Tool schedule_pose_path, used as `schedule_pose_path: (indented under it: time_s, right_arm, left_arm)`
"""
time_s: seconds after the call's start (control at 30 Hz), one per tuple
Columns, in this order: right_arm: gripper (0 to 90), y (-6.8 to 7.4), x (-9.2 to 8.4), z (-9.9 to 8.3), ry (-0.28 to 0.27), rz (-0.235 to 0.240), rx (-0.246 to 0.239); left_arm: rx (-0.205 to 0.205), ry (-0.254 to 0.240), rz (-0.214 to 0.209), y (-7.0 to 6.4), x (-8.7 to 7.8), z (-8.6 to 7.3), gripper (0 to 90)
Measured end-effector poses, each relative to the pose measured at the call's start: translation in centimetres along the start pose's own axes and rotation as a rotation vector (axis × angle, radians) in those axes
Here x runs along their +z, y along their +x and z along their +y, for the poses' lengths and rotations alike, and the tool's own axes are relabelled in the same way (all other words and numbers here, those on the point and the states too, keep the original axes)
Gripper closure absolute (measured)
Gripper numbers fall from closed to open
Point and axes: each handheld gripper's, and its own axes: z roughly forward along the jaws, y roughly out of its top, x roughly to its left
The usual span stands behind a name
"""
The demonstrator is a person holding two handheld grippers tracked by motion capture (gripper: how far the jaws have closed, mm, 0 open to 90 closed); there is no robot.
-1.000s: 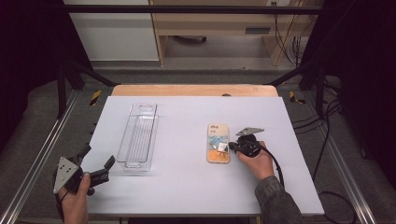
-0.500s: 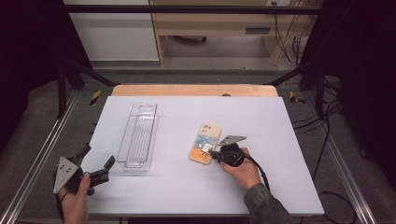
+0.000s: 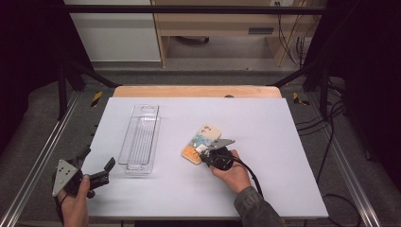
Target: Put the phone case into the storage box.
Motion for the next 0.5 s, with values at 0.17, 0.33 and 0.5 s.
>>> schedule_pose_path:
  time_s: [0.17,0.33,0.5]
  right_arm:
    - [90.0,0.3,0.4,0.4,0.001,-0.003,-0.005]
    - [90.0,0.4,1.0,0.6,-0.015,0.001,0.015]
    - [90.0,0.5,1.2,0.7,-0.020,-0.006,0.020]
  left_arm:
    - [-0.009,-0.003,0.005,0.2,-0.1,0.0,1.6]
    - [-0.010,-0.002,0.004,0.3,-0.1,0.0,1.7]
    - [-0.013,0.000,0.005,0.2,-0.2,-0.1,1.7]
